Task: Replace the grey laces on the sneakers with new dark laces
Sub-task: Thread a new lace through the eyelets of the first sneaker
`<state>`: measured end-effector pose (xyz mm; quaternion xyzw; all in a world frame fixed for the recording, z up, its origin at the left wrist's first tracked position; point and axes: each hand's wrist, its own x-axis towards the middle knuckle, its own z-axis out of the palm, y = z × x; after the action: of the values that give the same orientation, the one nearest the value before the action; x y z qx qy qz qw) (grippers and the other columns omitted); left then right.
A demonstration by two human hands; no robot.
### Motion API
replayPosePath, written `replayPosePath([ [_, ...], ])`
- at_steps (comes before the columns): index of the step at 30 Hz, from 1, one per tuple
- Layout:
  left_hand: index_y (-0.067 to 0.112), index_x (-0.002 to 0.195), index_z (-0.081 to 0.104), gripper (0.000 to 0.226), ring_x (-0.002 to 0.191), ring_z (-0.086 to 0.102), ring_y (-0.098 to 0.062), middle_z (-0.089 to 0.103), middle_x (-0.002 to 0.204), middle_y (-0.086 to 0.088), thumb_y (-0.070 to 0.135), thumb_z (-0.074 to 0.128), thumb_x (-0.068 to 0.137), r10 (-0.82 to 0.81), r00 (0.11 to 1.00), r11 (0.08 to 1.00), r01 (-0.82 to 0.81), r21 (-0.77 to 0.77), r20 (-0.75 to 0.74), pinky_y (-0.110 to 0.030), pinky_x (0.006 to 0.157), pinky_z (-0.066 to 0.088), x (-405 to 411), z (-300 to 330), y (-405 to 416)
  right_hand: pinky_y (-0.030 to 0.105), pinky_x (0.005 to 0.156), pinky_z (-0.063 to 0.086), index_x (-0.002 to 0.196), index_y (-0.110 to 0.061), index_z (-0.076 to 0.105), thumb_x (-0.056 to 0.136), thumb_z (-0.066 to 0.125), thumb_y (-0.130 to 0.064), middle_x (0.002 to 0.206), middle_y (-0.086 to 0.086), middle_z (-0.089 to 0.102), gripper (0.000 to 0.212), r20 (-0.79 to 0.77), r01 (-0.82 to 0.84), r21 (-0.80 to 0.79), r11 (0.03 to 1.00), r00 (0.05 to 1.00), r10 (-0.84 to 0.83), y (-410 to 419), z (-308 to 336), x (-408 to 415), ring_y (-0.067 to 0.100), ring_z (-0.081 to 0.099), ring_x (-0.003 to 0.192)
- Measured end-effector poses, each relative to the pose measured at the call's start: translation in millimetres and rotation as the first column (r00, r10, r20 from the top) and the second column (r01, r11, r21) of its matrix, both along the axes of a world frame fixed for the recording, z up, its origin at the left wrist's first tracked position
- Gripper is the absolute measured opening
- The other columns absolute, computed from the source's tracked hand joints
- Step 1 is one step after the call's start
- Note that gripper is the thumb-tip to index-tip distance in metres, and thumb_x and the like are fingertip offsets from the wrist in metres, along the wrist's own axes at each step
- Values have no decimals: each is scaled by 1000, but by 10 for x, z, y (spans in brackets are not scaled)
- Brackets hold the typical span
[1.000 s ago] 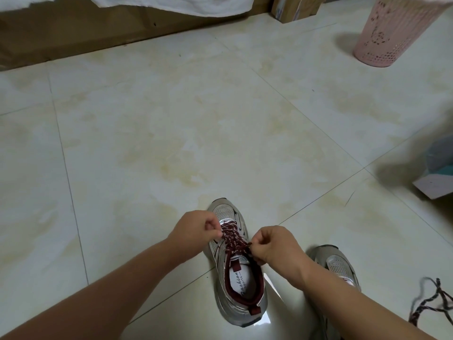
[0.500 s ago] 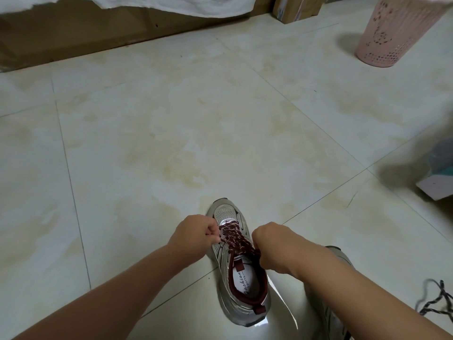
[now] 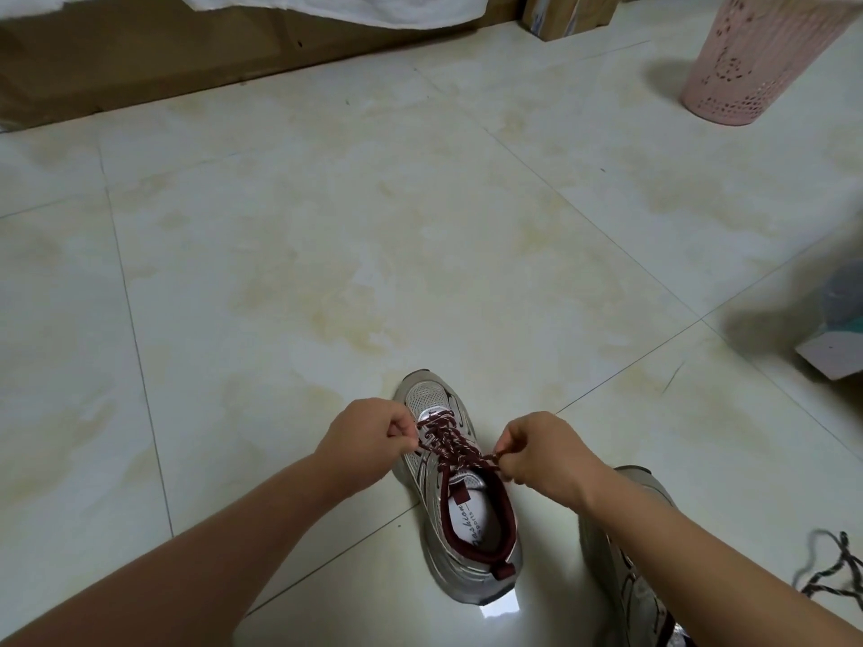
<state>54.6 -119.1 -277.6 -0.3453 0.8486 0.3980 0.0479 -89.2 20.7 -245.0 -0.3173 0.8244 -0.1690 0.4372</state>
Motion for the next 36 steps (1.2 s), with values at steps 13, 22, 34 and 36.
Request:
replayPosePath([
  [13,-2,88,68,18,38,37,0,41,50,9,9,73,75,-37,995,961,60,270,-92,-8,44,27,-390,252,208,14,46,37,84,-14,52,82,59,2,60,3,52,18,340,374,-336,864,904,-259,-146,114,86,8,45,48],
  [22,6,73,64,10,49,36,-3,44,62,-2,10,68,80,40,992,957,-2,290,-124,-7,45,30,-378,241,215,13,57,41,78,-18,64,78,63,8,62,-10,56,26,335,355,-283,891,907,-255,0,-139,211,-2,47,49],
  [34,23,96,59,24,58,47,-7,54,71,4,10,69,78,57,989,939,-7,344,-134,-19,60,39,-387,419,53,24,63,48,72,-8,63,80,67,1,58,0,55,12,500,603,-262,754,753,-428,-156,-271,342,11,53,55],
  [36,24,100,56,30,56,48,-4,55,72,7,5,65,80,-2,987,937,58,345,-160,-20,61,38,-424,547,-16,22,65,50,70,-11,62,79,68,1,61,2,56,16,481,603,-263,754,759,-439,-180,-268,350,13,54,58],
])
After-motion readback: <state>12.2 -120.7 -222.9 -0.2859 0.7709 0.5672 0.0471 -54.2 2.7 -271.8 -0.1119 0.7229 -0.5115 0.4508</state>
